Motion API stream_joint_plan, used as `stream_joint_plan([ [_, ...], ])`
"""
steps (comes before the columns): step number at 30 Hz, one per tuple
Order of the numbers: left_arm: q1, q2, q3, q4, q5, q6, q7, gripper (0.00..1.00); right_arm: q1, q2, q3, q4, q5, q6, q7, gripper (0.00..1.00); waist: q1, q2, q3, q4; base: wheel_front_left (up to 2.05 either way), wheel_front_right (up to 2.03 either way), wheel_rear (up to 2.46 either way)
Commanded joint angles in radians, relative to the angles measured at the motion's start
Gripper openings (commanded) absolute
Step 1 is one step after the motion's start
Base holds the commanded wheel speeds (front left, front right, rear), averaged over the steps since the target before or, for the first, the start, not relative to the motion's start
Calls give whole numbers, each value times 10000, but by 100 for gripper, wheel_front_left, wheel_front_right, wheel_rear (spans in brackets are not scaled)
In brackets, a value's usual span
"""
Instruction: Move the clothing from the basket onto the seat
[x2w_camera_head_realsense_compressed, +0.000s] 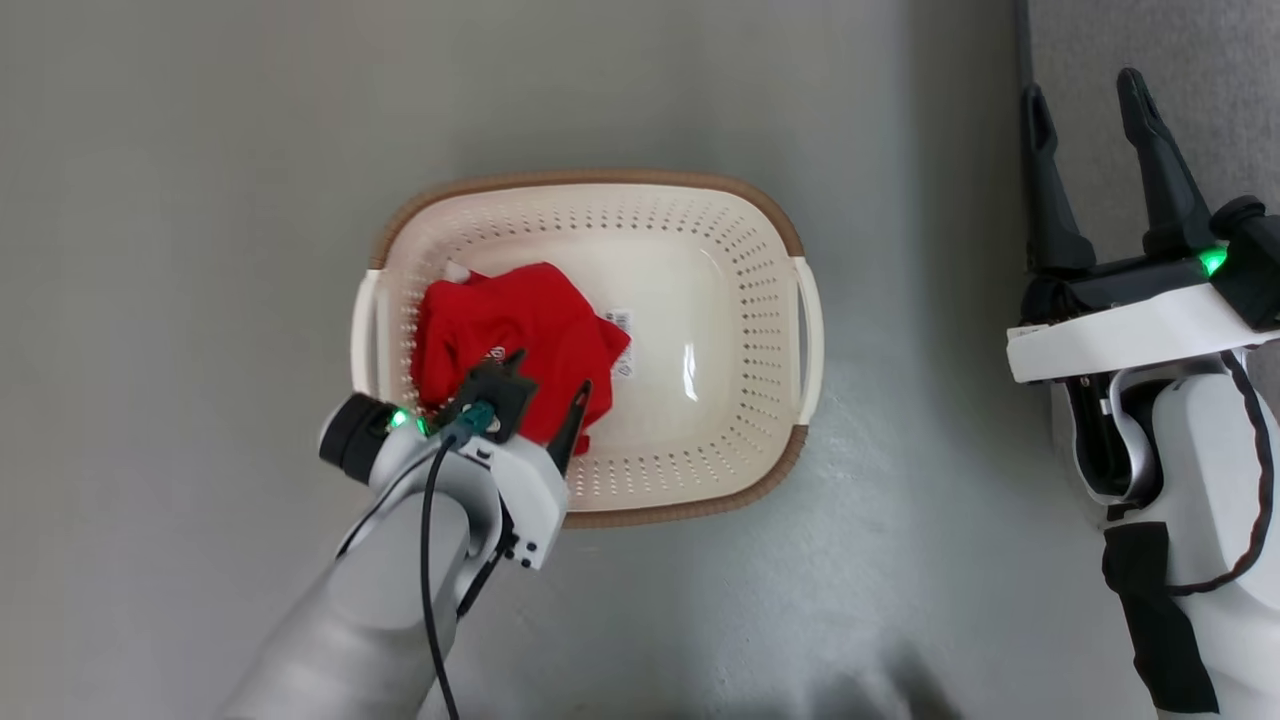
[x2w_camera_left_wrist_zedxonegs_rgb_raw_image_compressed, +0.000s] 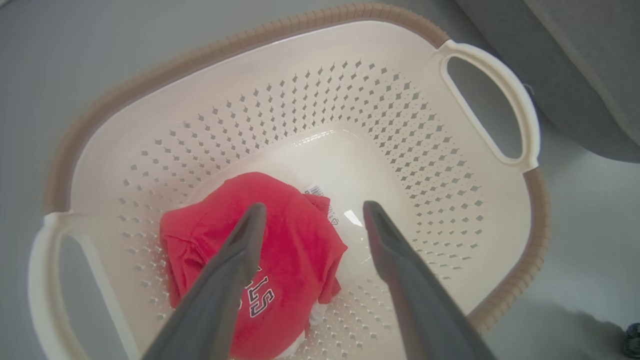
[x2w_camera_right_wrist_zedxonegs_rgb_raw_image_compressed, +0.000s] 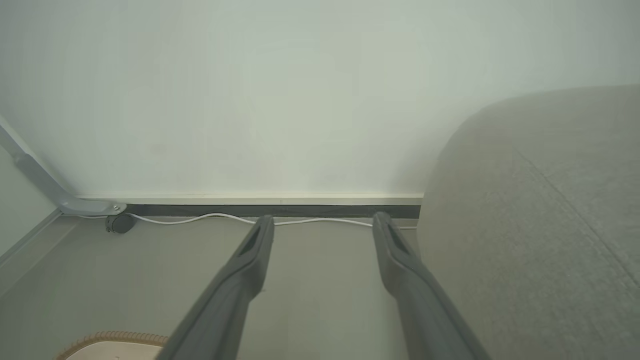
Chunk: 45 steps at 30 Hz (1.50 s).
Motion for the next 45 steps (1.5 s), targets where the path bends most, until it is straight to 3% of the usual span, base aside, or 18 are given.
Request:
stream_joint_plan([
  [1, -354, 108, -21, 124, -101, 112, 8, 100, 24, 89, 160, -307, 16, 14, -59, 100, 0, 0, 429, -391, 0, 0, 0],
  [13, -2479, 108, -1923, 2140, 303, 660, 1070, 100, -214, 384, 151, -467, 187, 14, -59, 100, 0, 0, 1351, -1111, 0, 0, 0],
  [16, -2919, 108, -2328, 2684, 468, 702, 1831, 100, -247, 470, 167, -518, 251, 14, -59, 100, 0, 0, 1574, -1302, 0, 0, 0],
  [23, -3617, 148, -3541, 3138, 1505, 765, 2826, 100, -274, 544, 138, -576, 430, 14, -59, 100, 0, 0, 1948, -1520, 0, 0, 0],
  [33, -4267, 905, -4968, 3300, 2733, 394, 4264, 100, -432, 559, 435, -731, 1152, 14, -59, 100, 0, 0, 2458, -1983, 0, 0, 0],
  [45, -4670, 1839, -5405, 3320, 3195, -86, 5361, 100, -693, 560, 684, -955, 1823, 14, -59, 100, 0, 0, 3174, -2508, 0, 0, 0],
])
